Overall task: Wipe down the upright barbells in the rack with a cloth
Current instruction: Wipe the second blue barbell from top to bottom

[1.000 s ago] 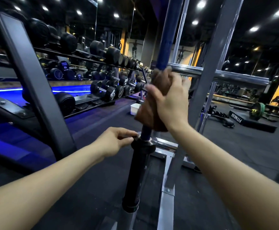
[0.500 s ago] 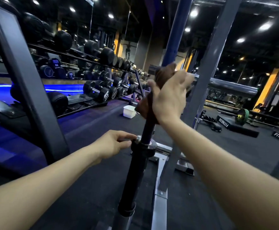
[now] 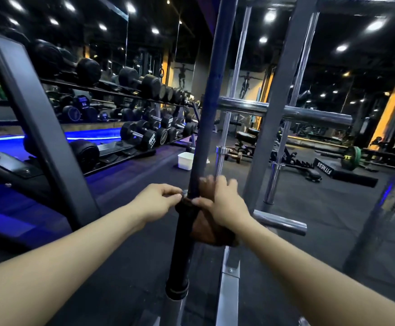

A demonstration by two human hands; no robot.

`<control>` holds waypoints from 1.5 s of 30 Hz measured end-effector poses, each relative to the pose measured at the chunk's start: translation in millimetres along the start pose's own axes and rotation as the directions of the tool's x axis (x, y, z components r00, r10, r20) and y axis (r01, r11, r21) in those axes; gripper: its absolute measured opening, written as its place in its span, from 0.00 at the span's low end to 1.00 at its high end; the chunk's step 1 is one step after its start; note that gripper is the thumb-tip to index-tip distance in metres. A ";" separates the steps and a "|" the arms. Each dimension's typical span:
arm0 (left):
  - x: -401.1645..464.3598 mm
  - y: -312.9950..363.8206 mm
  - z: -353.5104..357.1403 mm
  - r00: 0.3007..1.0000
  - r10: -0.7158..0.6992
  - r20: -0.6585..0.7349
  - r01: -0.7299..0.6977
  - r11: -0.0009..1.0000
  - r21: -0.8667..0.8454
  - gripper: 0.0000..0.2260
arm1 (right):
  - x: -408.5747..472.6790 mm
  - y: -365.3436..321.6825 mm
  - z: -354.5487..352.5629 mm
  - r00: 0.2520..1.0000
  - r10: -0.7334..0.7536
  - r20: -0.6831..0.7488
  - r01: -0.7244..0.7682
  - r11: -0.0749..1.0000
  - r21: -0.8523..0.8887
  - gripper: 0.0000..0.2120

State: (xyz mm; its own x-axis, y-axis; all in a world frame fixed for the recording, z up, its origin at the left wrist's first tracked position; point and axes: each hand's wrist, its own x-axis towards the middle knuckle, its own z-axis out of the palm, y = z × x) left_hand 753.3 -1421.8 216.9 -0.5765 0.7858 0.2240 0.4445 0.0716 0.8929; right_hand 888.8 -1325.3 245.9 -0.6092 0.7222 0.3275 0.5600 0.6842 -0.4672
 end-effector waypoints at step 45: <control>-12.8 7.8 28.7 0.971 -0.052 -0.234 0.101 0.974 0.202 0.25 | 68.1 43.5 6.3 0.841 -0.468 0.271 0.442 0.884 0.156 0.14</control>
State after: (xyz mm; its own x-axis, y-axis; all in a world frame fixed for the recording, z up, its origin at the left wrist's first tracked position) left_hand 783.8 -1413.7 209.7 -0.7432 0.6155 0.2624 0.5134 0.2731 0.8135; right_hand 868.1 -1247.0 242.7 -0.9266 0.2598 0.2719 0.1381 0.9076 -0.3965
